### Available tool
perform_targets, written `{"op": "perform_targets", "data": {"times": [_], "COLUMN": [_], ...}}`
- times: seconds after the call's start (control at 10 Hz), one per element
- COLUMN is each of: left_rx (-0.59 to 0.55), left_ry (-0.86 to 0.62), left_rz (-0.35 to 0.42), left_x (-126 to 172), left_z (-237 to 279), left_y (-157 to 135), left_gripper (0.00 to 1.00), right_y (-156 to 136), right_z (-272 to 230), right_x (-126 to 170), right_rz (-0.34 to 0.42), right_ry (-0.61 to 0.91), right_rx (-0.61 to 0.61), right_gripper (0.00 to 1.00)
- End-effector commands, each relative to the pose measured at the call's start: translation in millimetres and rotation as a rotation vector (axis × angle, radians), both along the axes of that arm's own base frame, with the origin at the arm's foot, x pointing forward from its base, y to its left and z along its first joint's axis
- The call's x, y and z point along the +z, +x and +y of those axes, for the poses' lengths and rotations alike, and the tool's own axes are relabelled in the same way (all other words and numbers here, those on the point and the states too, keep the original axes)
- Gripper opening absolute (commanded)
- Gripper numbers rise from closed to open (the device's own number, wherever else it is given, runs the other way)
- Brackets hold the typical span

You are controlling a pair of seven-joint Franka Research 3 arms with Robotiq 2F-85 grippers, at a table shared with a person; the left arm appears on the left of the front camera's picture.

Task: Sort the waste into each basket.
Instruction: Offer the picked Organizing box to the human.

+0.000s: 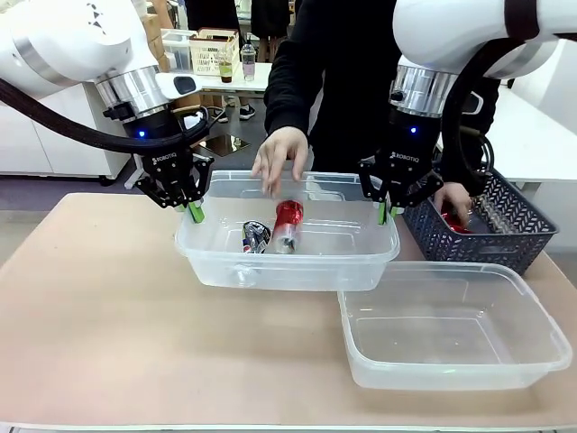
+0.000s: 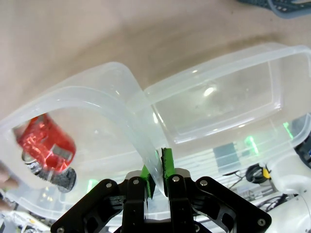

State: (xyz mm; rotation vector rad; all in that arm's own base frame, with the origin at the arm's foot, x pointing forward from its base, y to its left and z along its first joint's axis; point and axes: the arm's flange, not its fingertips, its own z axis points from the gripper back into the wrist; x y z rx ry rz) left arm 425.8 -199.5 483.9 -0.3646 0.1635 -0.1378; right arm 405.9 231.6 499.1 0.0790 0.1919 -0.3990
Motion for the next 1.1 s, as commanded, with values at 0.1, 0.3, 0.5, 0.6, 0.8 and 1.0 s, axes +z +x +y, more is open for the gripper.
{"op": "perform_targets", "data": {"times": [0.1,0.3,0.5,0.6,0.8,1.0], "left_rx": [-0.007,-0.007,-0.007,-0.007,-0.007,-0.007], "left_ry": [-0.023,-0.023,-0.023,-0.023,-0.023,-0.023], "left_rz": [-0.015,-0.015,-0.015,-0.015,-0.015,-0.015], "left_x": [8.1,8.1,8.1,8.1,8.1,8.1], "left_z": [-0.5,-0.5,-0.5,-0.5,-0.5,-0.5], "left_y": [-1.4,-1.4,-1.4,-1.4,-1.4,-1.4], "left_gripper": [0.07,0.07,0.07,0.07,0.07,0.07], "right_y": [-0.7,-0.7,-0.7,-0.7,-0.7,-0.7], "right_z": [-1.4,-1.4,-1.4,-1.4,-1.4,-1.4], "right_x": [-2.6,-2.6,-2.6,-2.6,-2.6,-2.6], "right_rz": [-0.003,-0.003,-0.003,-0.003,-0.003,-0.003], "right_ry": [0.004,0.004,0.004,0.004,0.004,0.004], "right_rx": [-0.013,-0.013,-0.013,-0.013,-0.013,-0.013], "right_gripper": [0.09,0.09,0.09,0.09,0.09,0.09]}}
